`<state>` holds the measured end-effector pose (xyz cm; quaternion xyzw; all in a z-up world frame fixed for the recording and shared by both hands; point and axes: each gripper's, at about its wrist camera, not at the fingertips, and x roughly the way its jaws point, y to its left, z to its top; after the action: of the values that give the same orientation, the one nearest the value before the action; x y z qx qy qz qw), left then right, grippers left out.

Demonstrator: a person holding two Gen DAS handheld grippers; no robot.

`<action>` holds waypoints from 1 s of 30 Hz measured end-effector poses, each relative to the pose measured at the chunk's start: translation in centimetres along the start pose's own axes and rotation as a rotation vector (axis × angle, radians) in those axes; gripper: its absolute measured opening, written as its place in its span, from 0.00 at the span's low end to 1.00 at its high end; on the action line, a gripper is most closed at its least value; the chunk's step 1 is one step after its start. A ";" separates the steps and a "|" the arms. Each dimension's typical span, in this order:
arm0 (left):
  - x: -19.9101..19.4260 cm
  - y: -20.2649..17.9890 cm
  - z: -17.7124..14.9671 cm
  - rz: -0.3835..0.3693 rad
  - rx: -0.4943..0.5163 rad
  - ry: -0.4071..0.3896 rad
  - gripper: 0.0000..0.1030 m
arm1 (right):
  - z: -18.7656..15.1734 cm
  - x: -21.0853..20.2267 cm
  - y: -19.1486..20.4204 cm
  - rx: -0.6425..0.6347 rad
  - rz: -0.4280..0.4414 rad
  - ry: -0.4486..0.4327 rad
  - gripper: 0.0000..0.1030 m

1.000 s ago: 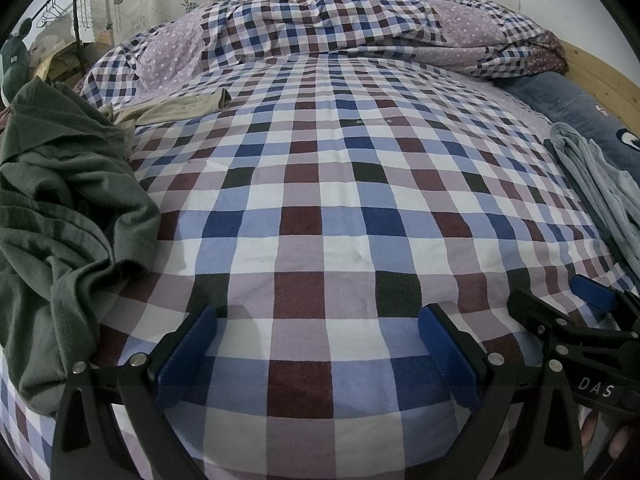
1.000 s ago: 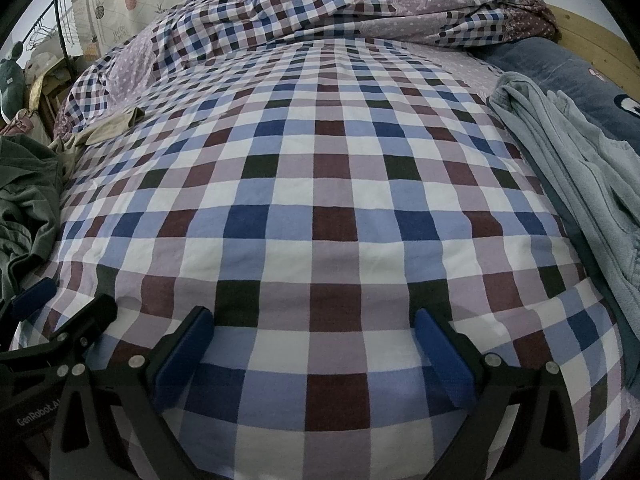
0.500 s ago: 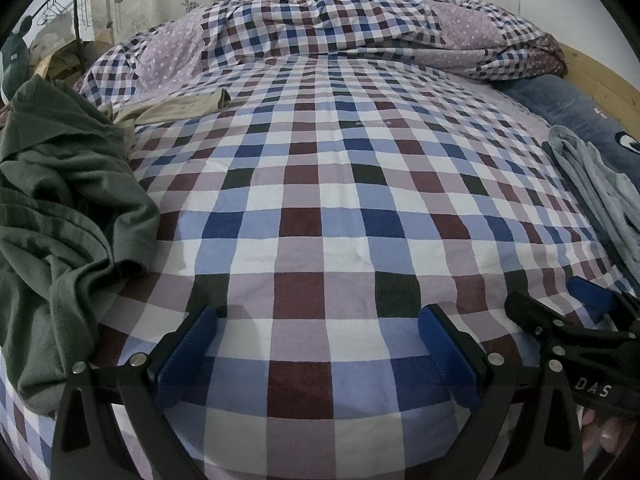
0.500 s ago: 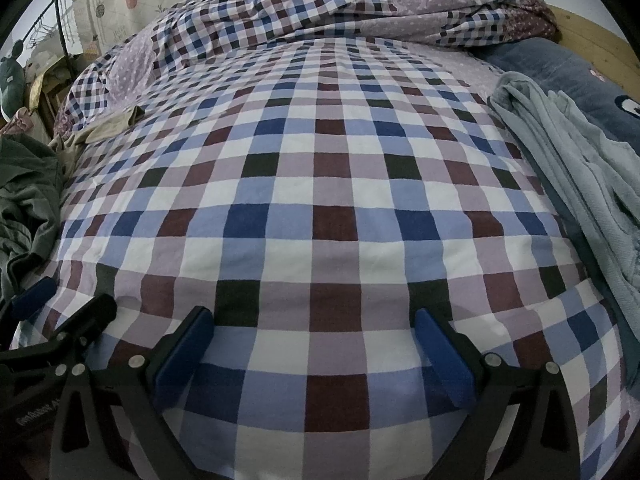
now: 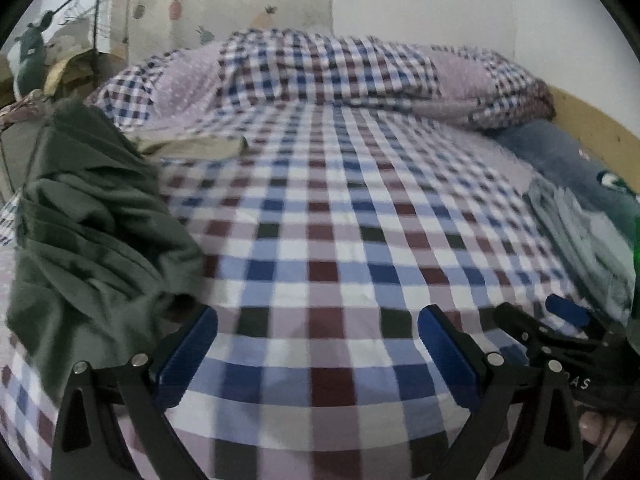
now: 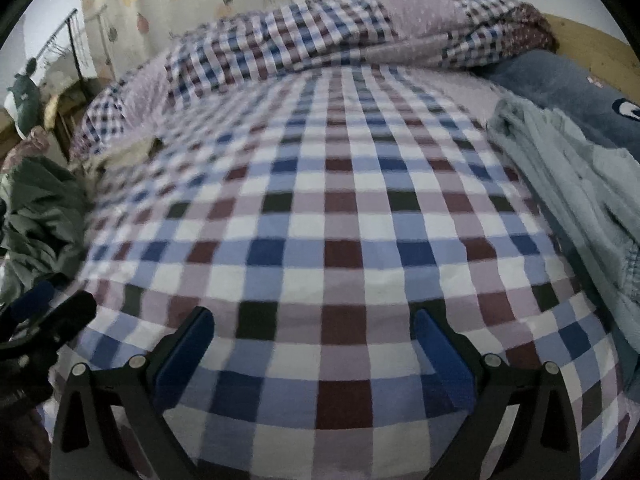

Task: Fold clothes

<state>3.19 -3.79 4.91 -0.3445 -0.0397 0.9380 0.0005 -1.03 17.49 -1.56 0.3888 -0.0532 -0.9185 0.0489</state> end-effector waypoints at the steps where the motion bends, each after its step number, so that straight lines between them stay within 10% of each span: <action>1: -0.5 0.7 0.2 0.014 -0.007 -0.019 0.99 | 0.0 -0.3 0.2 -0.005 0.014 -0.019 1.00; 11: -3.1 10.1 1.0 0.146 -0.110 -0.106 0.99 | 0.4 -2.2 3.2 -0.059 0.114 -0.098 0.81; 22: -2.2 10.5 -0.2 0.033 -0.039 -0.039 0.96 | 0.0 -2.1 4.7 -0.098 0.155 -0.096 0.76; 30: -0.7 10.2 -1.1 0.048 -0.026 0.037 0.55 | 0.0 -1.9 4.8 -0.098 0.176 -0.090 0.76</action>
<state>4.71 -13.92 3.72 -0.3628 -0.0438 0.9305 -0.0257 0.56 12.97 0.47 0.3380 -0.0443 -0.9287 0.1457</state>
